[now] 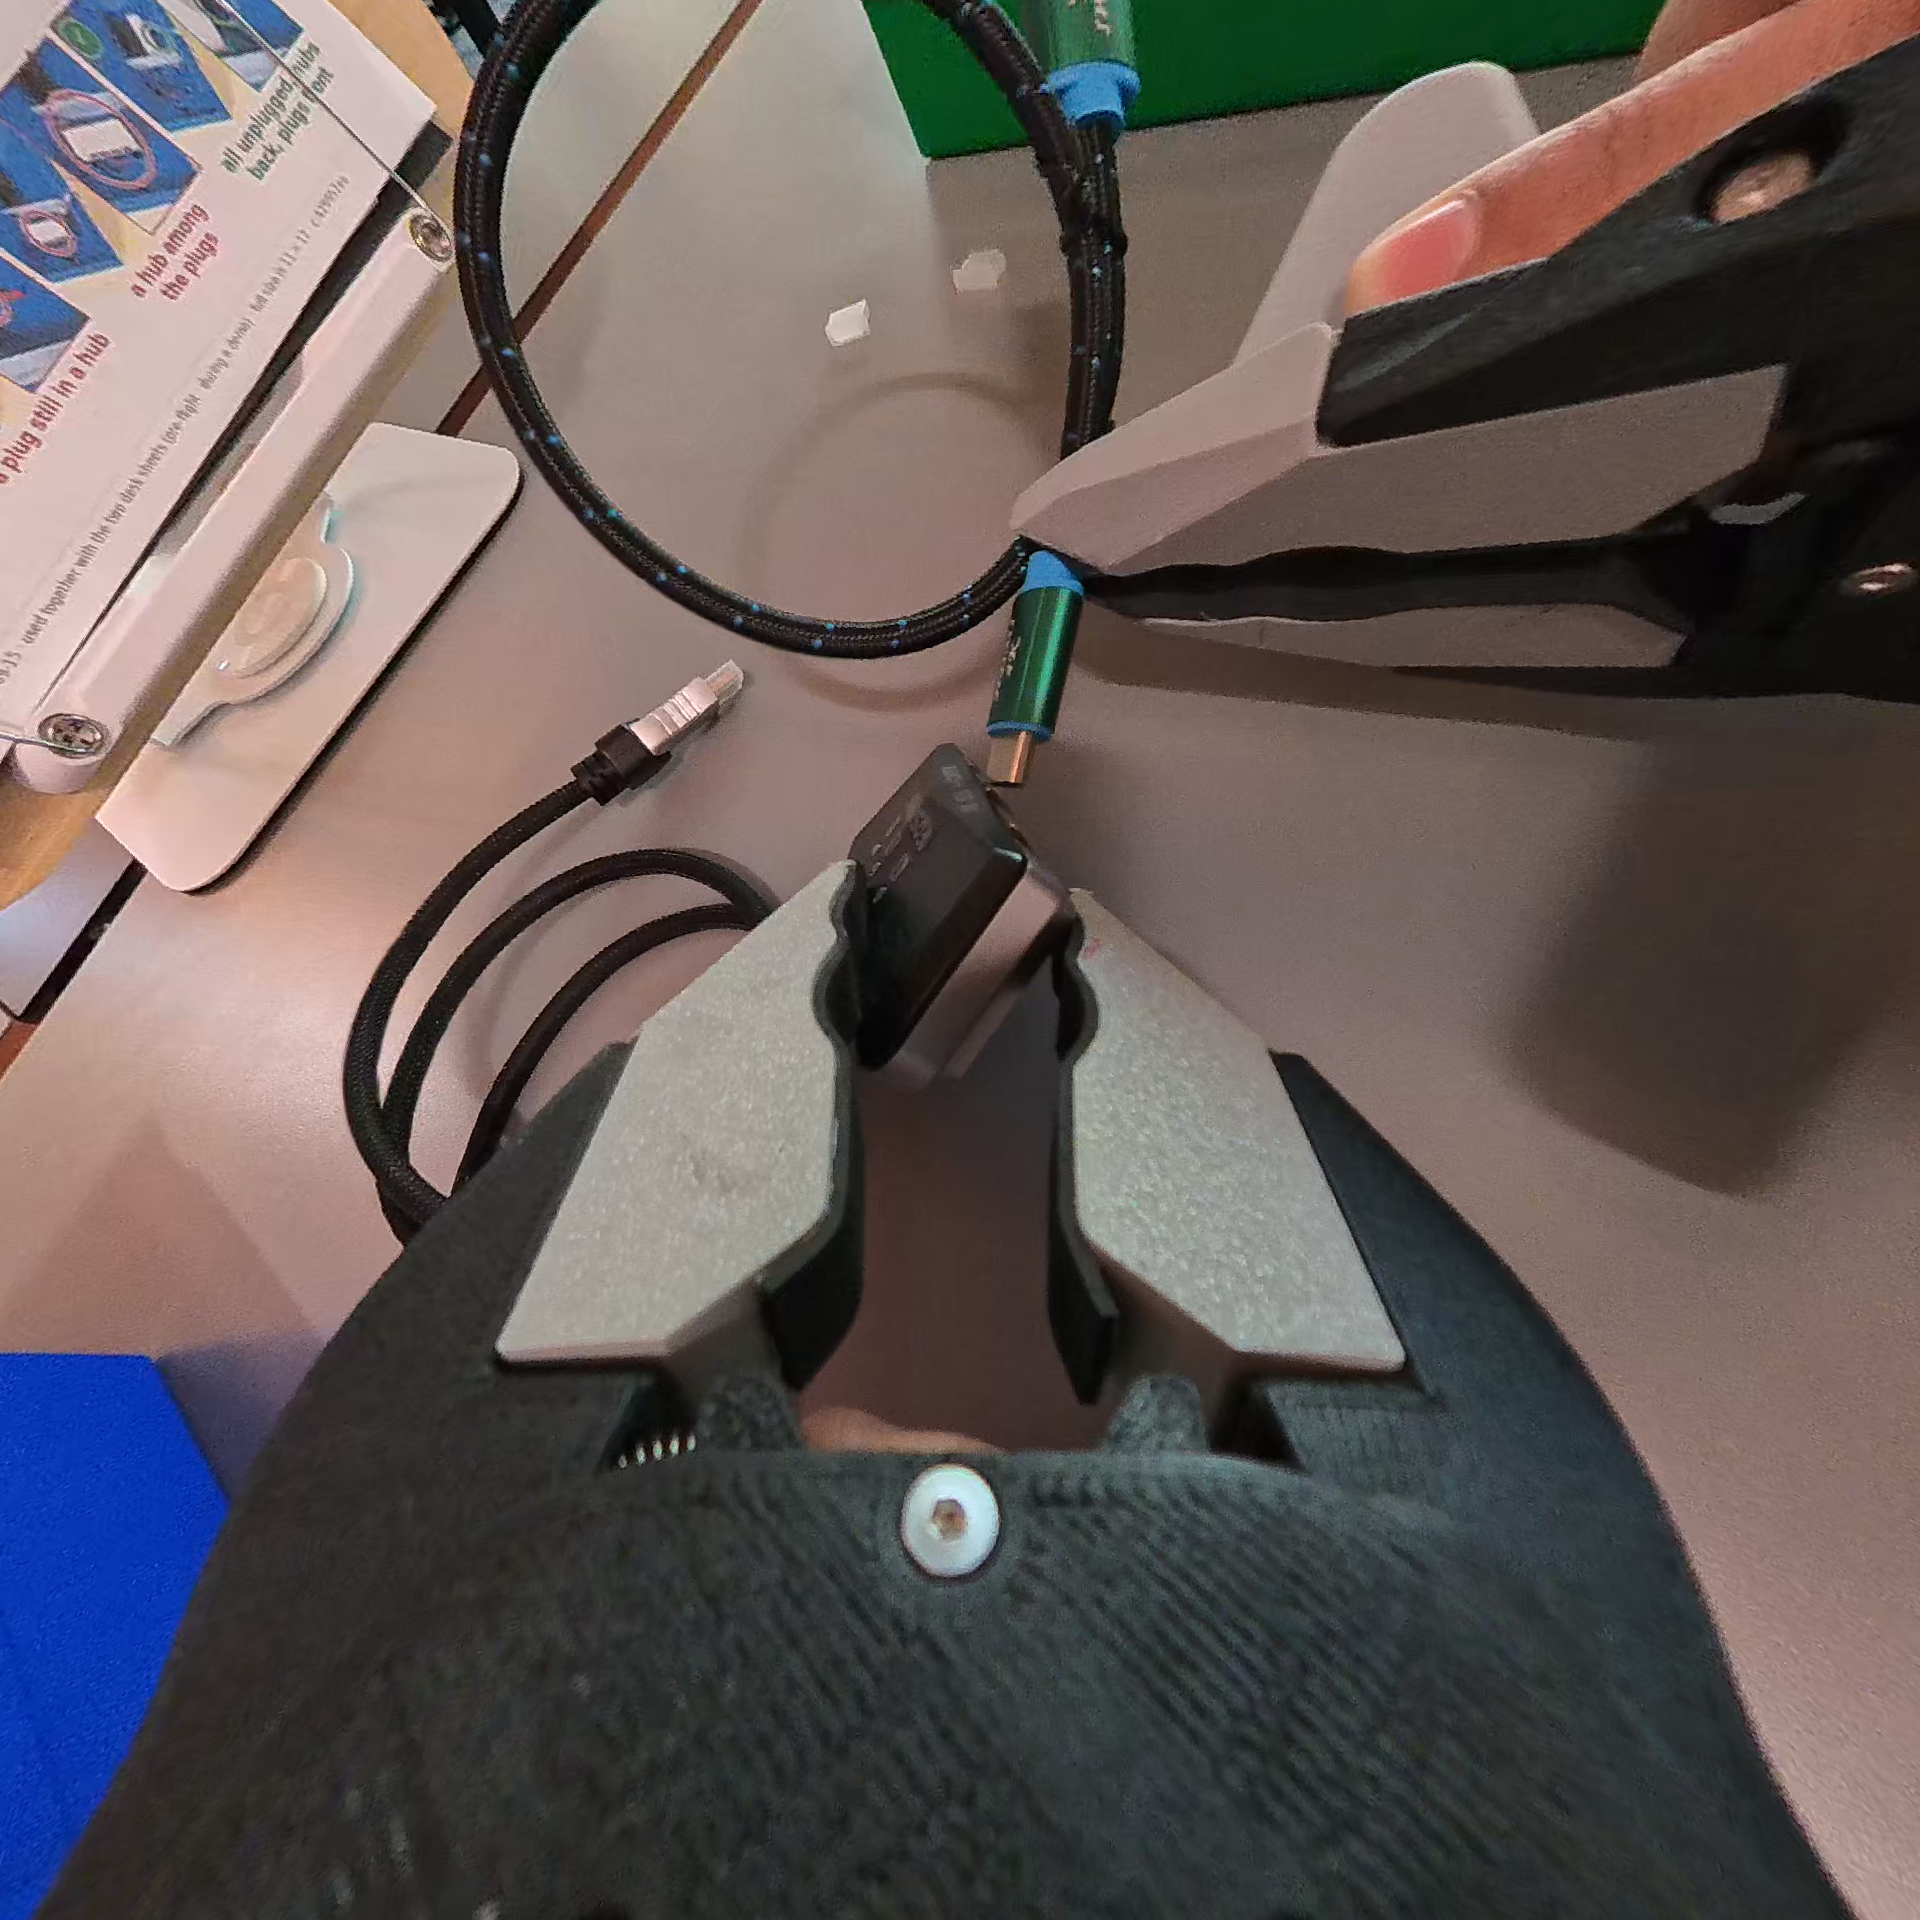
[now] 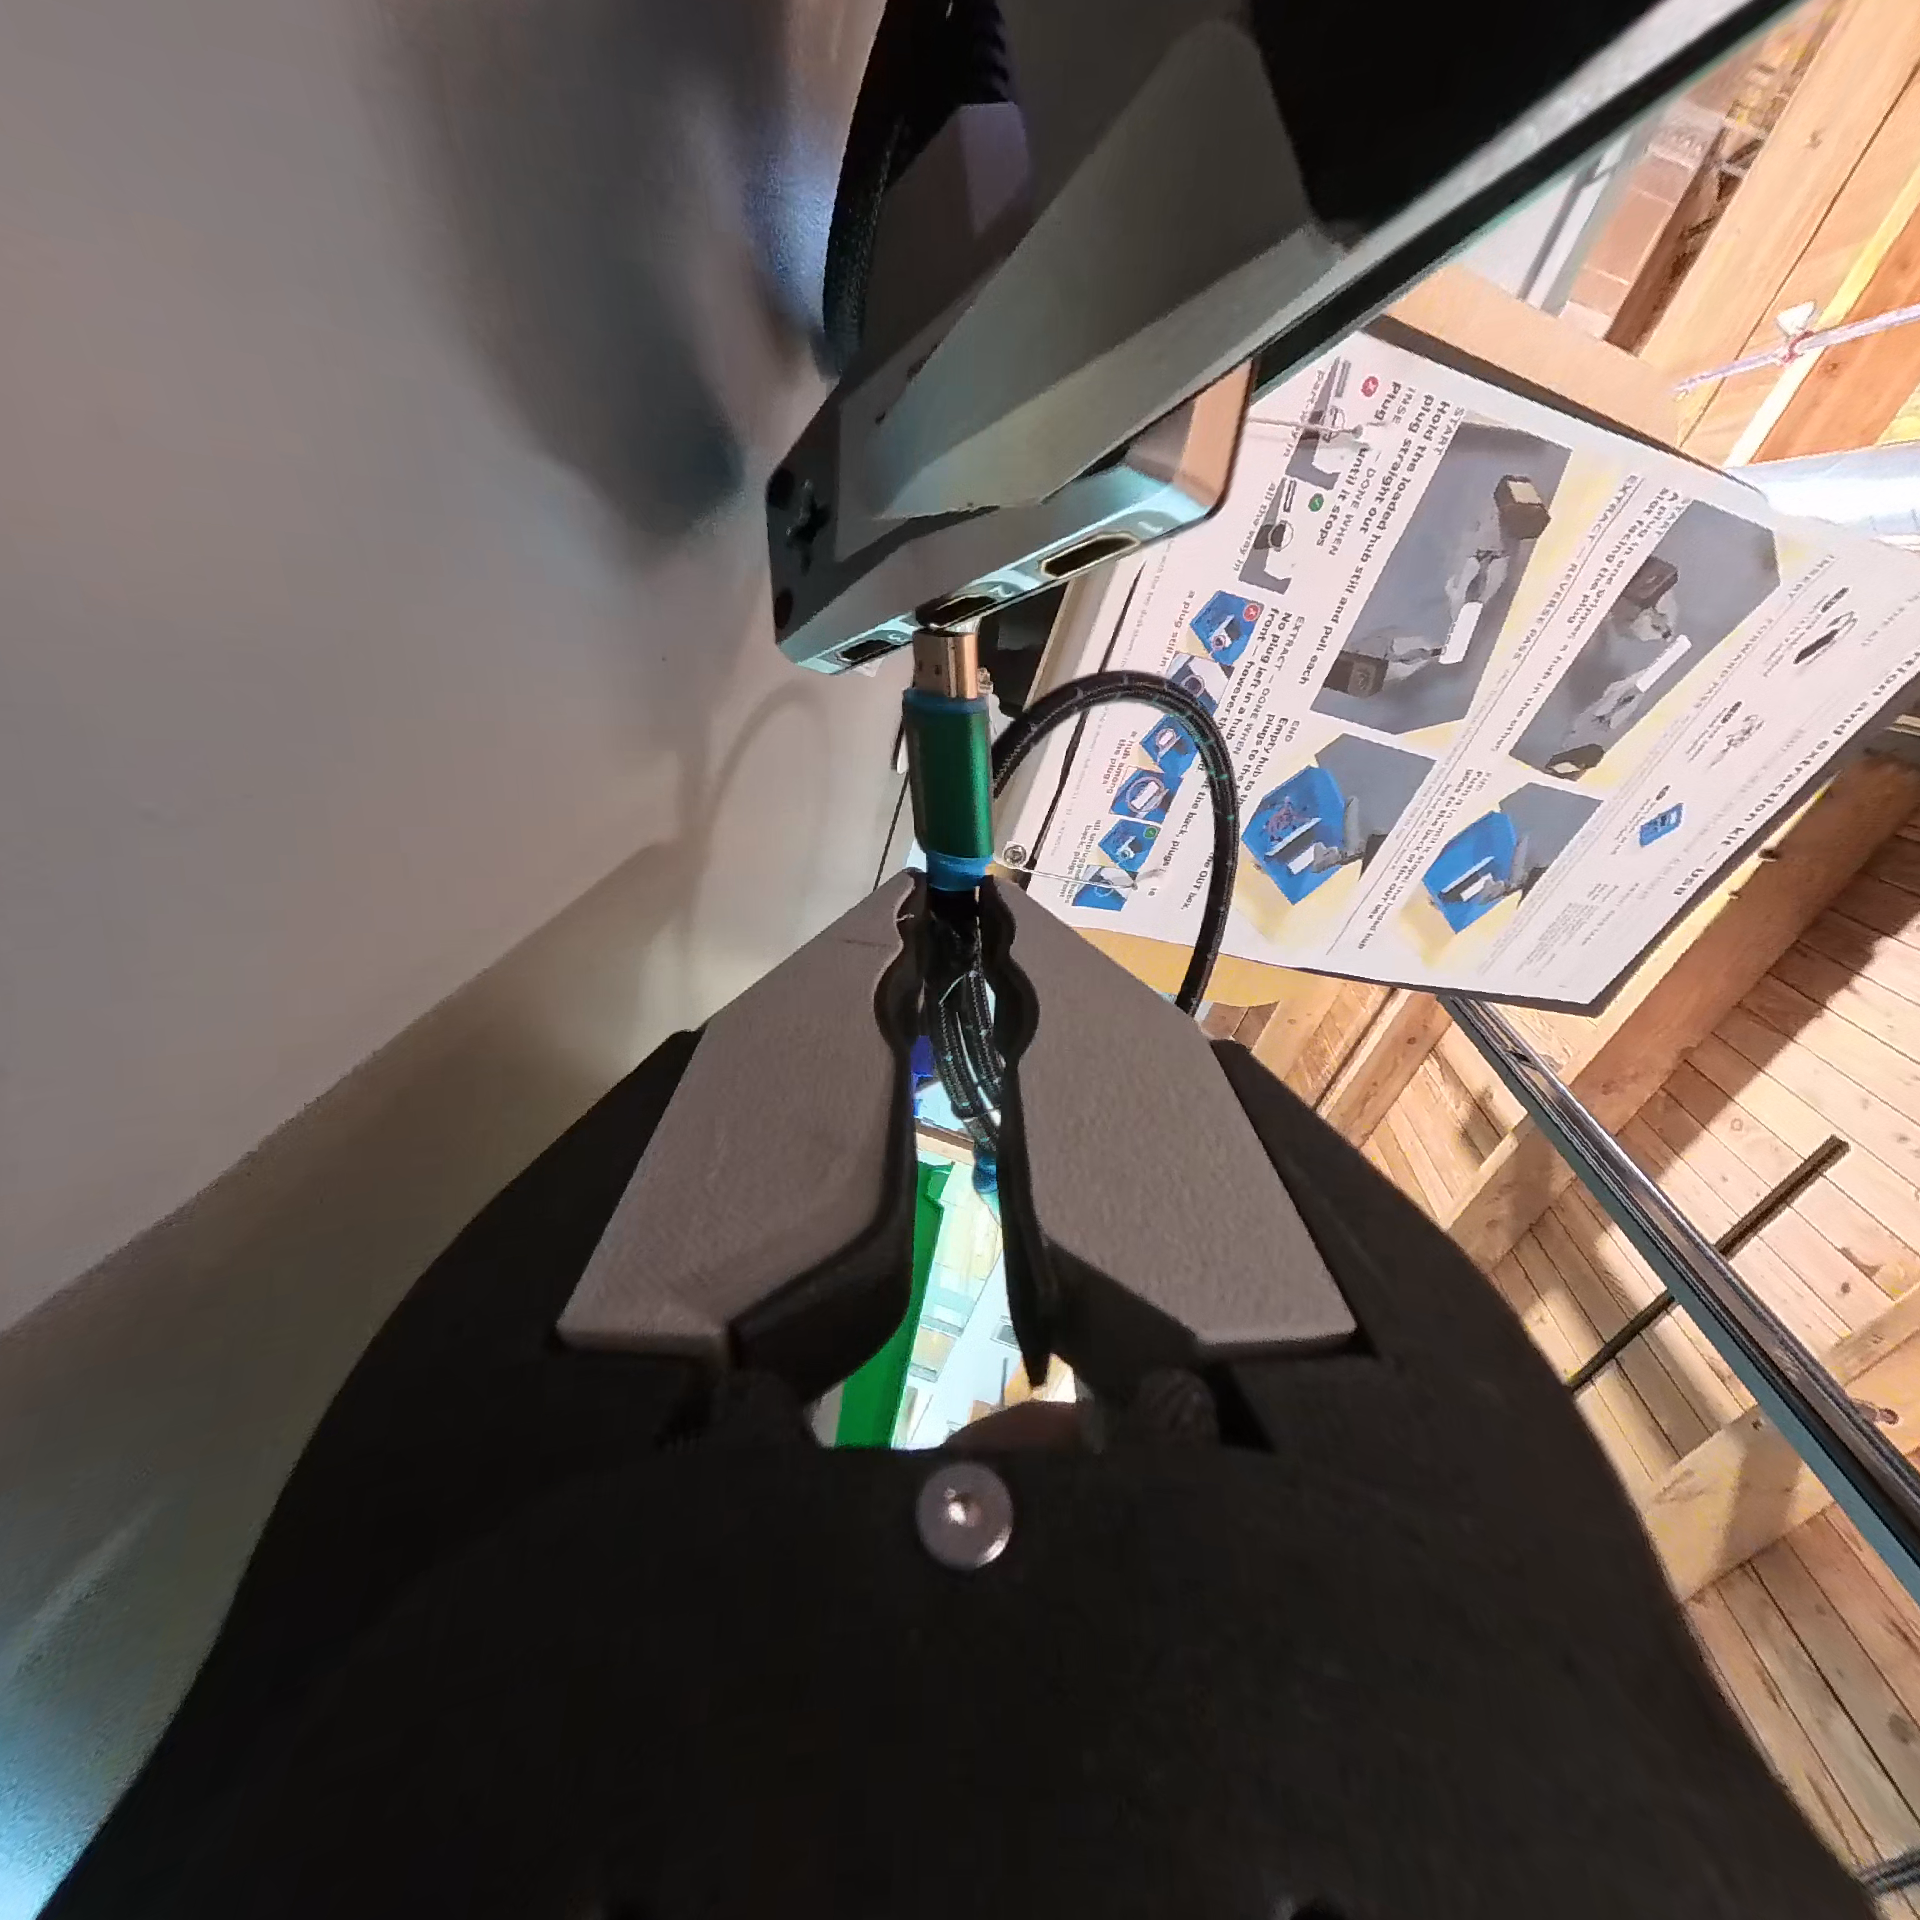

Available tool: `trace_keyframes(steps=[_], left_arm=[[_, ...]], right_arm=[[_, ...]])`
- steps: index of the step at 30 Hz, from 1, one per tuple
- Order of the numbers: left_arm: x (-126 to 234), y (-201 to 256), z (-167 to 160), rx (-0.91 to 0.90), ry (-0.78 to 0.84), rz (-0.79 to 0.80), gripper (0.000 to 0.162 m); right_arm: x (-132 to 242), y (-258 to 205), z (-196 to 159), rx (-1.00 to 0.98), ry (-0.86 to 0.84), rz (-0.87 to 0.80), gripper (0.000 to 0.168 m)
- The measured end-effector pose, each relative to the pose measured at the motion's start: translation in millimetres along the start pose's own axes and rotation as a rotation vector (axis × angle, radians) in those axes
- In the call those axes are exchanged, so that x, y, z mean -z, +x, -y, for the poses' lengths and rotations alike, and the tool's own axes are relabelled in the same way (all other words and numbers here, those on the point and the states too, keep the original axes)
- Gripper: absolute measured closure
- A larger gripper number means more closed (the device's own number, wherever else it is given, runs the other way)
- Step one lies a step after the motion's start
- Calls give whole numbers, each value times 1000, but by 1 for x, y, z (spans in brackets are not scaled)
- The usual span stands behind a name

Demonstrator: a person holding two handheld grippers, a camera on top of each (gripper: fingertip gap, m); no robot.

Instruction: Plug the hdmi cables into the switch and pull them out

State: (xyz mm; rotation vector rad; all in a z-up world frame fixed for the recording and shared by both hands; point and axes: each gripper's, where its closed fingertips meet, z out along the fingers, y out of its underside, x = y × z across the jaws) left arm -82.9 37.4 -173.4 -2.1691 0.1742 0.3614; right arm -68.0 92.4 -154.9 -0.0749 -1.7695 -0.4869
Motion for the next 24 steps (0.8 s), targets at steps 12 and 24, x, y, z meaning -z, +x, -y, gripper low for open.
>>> trace_keyframes(steps=[12,24], left_arm=[[2,-2,2,13,16,4,127],[1,-1,1,10,8,7,127]], right_arm=[[6,1,1,-31,15,7,163],[3,-4,2,-26,11,27,163]])
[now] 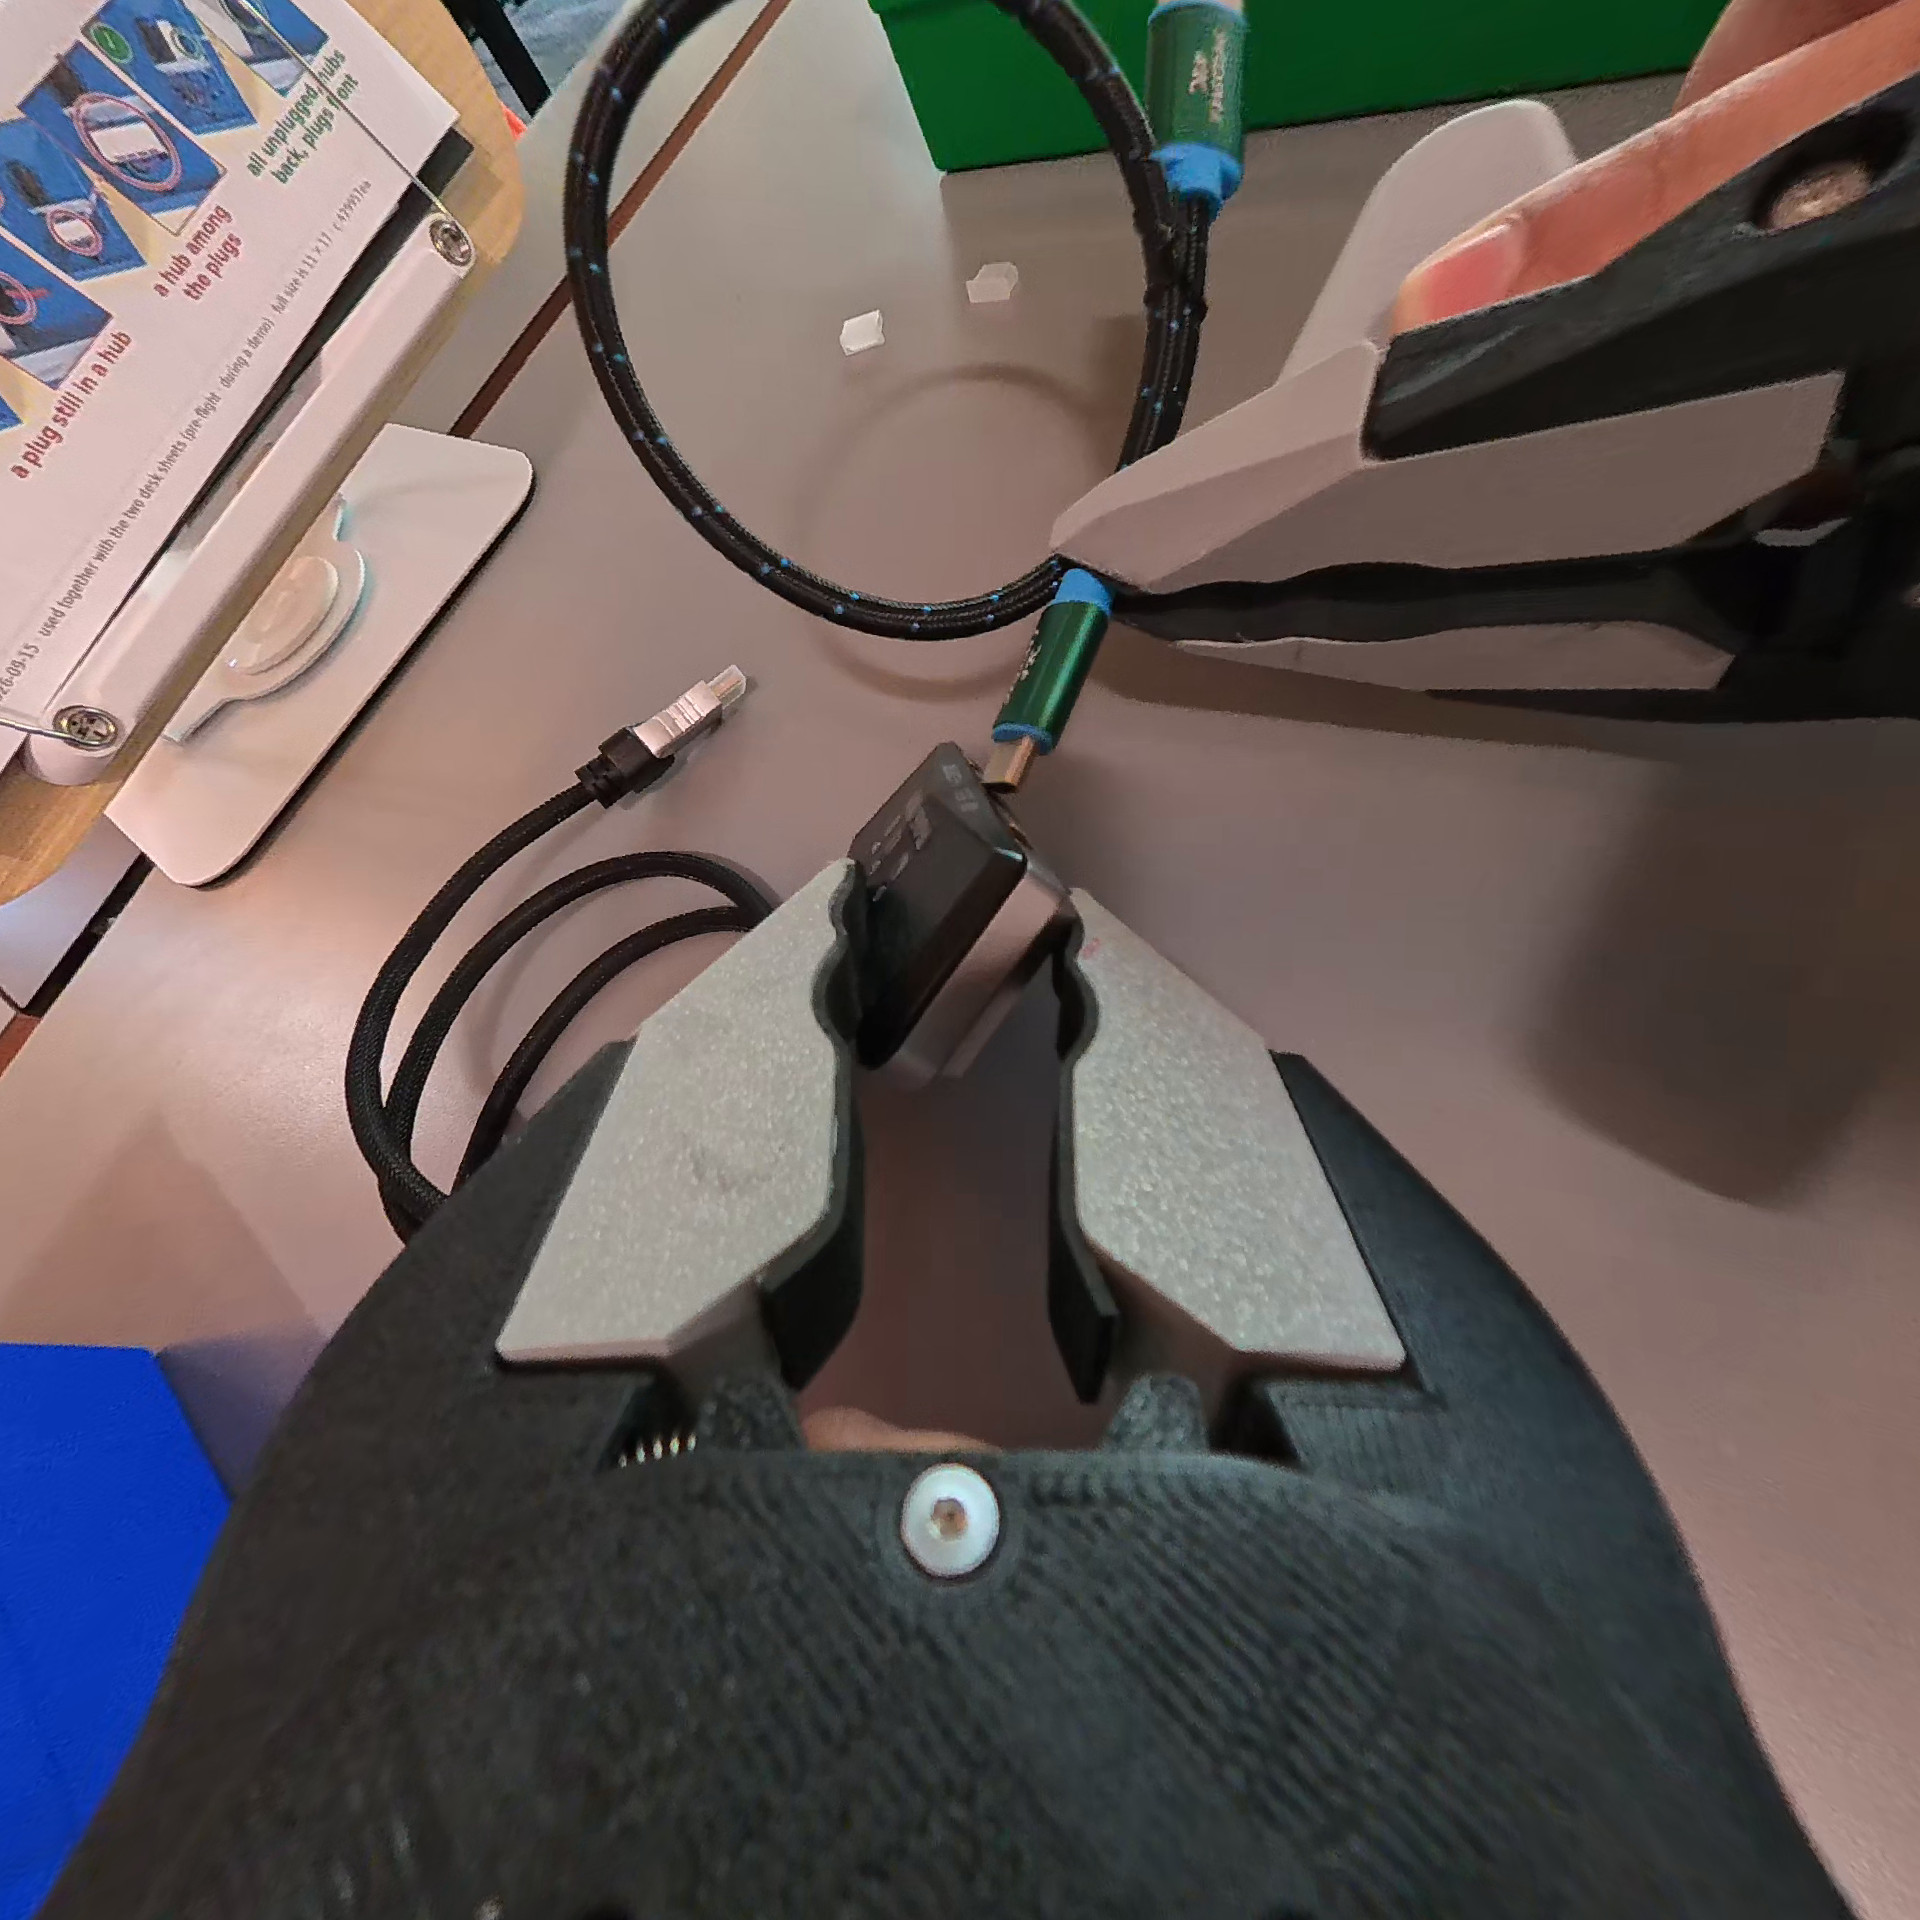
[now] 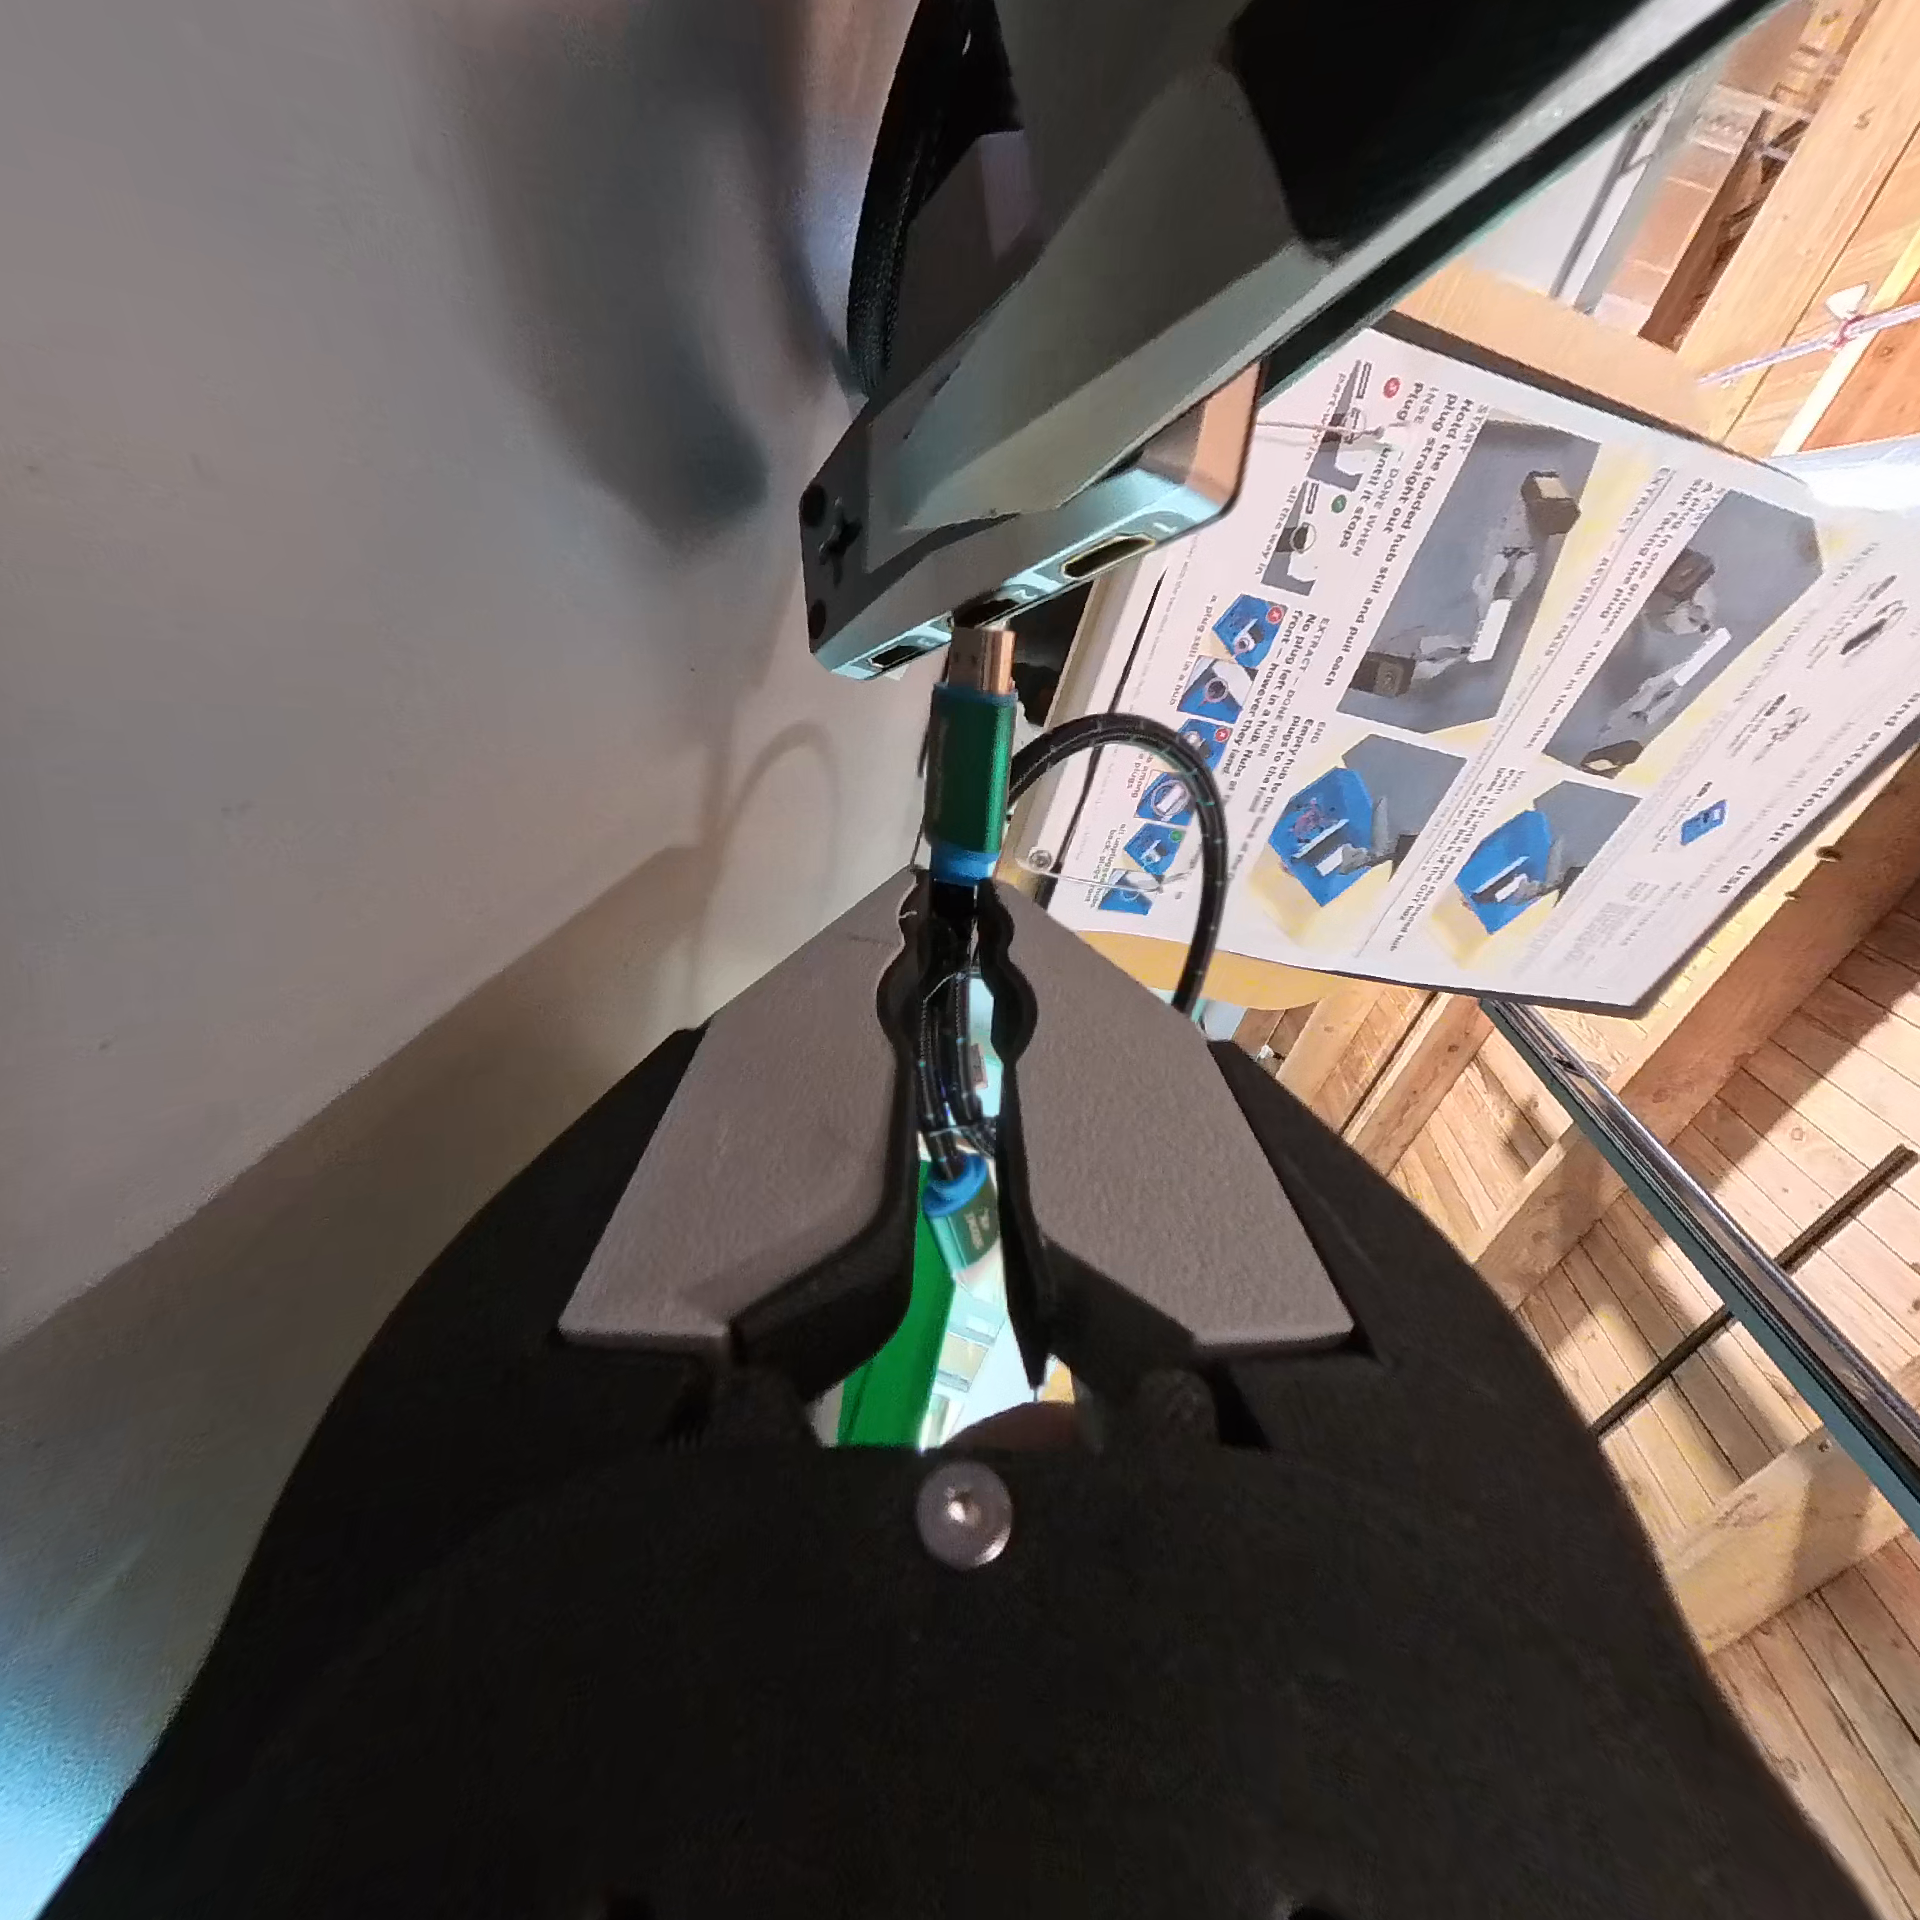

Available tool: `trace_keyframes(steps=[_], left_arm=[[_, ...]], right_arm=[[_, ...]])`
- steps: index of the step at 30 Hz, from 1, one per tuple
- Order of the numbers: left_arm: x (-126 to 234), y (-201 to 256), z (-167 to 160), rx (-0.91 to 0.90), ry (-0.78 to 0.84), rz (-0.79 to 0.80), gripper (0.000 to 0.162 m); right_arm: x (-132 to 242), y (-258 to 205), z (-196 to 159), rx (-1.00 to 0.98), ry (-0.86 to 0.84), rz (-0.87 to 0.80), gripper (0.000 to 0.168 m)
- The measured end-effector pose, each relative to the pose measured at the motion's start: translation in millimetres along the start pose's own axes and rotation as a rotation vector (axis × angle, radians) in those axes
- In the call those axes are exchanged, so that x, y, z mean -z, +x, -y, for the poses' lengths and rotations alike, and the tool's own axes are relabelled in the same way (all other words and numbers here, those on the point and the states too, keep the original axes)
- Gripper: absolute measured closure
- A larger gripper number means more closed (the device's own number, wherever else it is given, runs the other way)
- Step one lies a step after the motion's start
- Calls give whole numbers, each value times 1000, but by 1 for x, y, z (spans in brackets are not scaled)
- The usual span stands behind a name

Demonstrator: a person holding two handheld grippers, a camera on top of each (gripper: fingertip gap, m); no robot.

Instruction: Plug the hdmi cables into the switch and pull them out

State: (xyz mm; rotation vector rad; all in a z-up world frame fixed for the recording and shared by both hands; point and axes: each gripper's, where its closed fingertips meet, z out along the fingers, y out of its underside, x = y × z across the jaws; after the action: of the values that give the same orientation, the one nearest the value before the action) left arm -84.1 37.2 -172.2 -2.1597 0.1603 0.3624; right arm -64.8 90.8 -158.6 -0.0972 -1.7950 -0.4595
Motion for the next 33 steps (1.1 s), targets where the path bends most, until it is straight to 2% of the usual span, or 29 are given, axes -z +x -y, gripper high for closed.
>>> trace_keyframes(steps=[24,30,33], left_arm=[[-3,-8,-7,-33,-44,64,128],[-1,-2,0,-18,-4,23,127],[-2,1,1,-35,-8,20,127]], right_arm=[[8,0,16,167,12,18,166],[7,-9,22,255,77,15,166],[6,-9,25,226,57,41,165]])
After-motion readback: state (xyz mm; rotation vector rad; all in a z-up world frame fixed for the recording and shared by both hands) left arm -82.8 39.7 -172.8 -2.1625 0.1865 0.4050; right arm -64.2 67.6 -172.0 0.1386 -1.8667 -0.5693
